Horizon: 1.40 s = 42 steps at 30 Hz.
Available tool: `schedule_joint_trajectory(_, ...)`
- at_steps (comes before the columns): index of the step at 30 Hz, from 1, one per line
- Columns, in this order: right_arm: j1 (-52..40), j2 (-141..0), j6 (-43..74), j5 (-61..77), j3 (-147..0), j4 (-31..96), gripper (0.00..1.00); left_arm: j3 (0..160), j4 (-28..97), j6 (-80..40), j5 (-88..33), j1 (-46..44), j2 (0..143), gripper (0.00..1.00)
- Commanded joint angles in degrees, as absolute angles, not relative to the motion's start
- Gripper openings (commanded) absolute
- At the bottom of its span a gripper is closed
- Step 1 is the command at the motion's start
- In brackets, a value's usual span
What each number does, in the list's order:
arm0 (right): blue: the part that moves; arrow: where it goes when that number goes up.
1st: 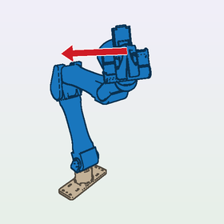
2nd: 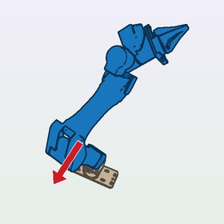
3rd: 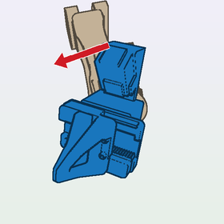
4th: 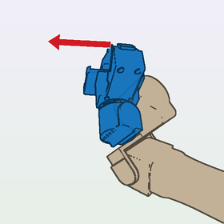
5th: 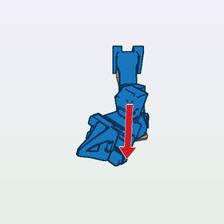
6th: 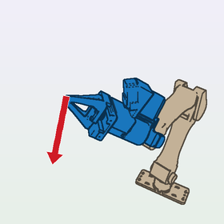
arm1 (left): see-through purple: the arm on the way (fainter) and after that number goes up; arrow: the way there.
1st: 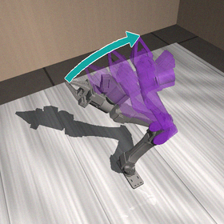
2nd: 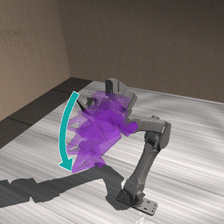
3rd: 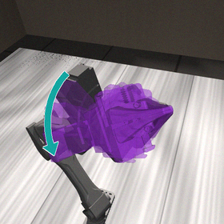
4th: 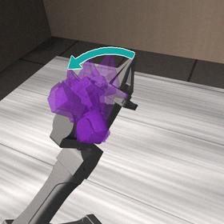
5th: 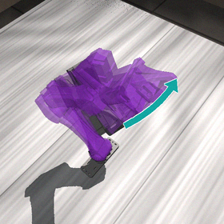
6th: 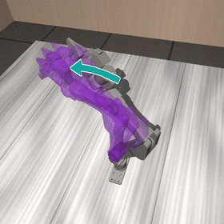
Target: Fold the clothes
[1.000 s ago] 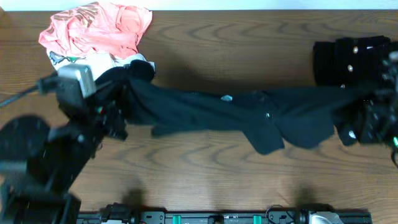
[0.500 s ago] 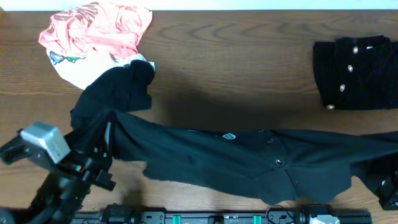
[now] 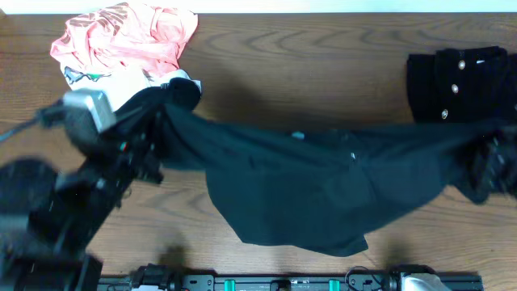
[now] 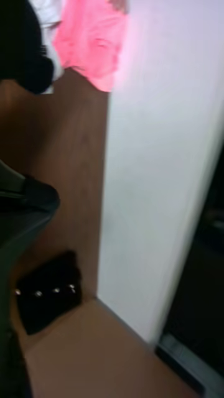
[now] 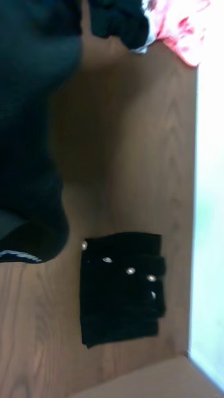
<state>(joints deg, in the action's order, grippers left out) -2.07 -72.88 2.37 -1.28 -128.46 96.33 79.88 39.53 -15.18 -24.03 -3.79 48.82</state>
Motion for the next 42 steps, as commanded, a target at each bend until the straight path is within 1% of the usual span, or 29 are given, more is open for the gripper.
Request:
schedule_joint_trajectory(1,-2.28,-77.25,2.87,-1.65,-128.35,95.37,0.01,80.75,38.61,-14.59,-23.64,-3.33,53.25,0.06)
schedule_joint_trajectory(5,-2.28,-83.53,1.61,-1.43,-128.33,90.98,0.01,80.75,36.42,-13.30,-23.35,-3.33,60.40,0.06)
schedule_joint_trajectory(9,-2.28,-90.72,1.61,-1.32,-128.33,85.78,0.01,80.75,31.48,-13.08,-23.33,-3.33,68.07,0.06)
schedule_joint_trajectory(19,-2.33,-108.95,1.63,-0.99,-128.33,75.46,0.01,80.75,14.48,-13.13,-23.35,-3.33,87.48,0.06)
schedule_joint_trajectory(29,-2.33,-121.84,1.67,0.32,-128.33,63.35,0.01,80.75,0.36,-13.13,-23.33,-3.36,100.77,0.06)
schedule_joint_trajectory(30,-2.33,-122.98,1.67,0.32,-128.33,61.76,0.01,80.75,-1.45,-13.13,-23.33,-3.36,102.02,0.08)
schedule_joint_trajectory(31,-2.33,-124.01,1.67,0.43,-128.33,60.25,0.25,80.75,-3.16,-13.13,-23.33,-3.36,103.00,0.37)
schedule_joint_trajectory(32,-2.33,-125.10,1.65,0.99,-128.33,58.65,0.72,80.75,-4.82,-13.13,-23.31,-3.36,103.98,0.68)
schedule_joint_trajectory(33,-2.33,-125.97,1.67,1.50,-128.33,57.54,0.99,80.75,-6.59,-13.15,-23.33,-3.36,104.92,0.97)
schedule_joint_trajectory(36,-2.33,-127.79,1.67,2.44,-128.33,55.68,0.99,80.75,-9.32,-13.15,-23.31,-3.36,106.63,0.98)
schedule_joint_trajectory(42,-2.33,-127.70,1.65,2.44,-128.38,55.11,0.99,80.75,-7.94,-13.15,-20.97,-3.33,106.94,0.98)
